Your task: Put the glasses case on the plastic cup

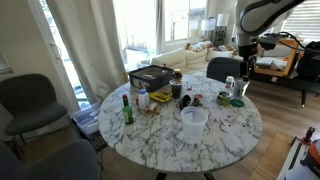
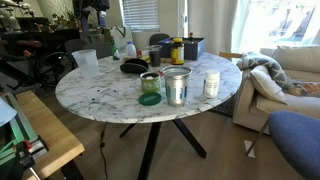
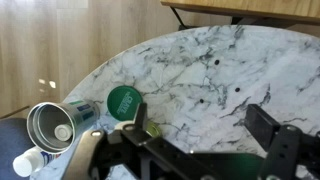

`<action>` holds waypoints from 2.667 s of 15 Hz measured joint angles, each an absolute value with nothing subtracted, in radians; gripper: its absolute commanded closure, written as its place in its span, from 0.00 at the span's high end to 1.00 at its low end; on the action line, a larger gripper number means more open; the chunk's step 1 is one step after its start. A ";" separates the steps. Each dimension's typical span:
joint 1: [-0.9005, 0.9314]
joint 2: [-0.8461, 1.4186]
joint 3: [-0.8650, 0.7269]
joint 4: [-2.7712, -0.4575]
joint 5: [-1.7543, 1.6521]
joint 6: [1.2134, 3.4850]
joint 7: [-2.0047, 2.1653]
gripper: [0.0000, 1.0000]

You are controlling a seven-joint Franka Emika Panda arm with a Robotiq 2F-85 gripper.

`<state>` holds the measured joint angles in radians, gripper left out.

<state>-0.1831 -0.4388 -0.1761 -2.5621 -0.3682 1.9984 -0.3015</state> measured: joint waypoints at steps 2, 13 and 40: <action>-0.183 -0.439 -0.176 -2.562 -0.368 1.998 -0.301 1.00; -0.164 -0.434 -0.156 -2.551 -0.256 1.983 -0.190 1.00; -0.075 0.105 -0.064 -2.405 0.458 2.644 0.315 1.00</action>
<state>-0.0753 0.1049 -0.0636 -2.4046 0.4582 2.6443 0.3154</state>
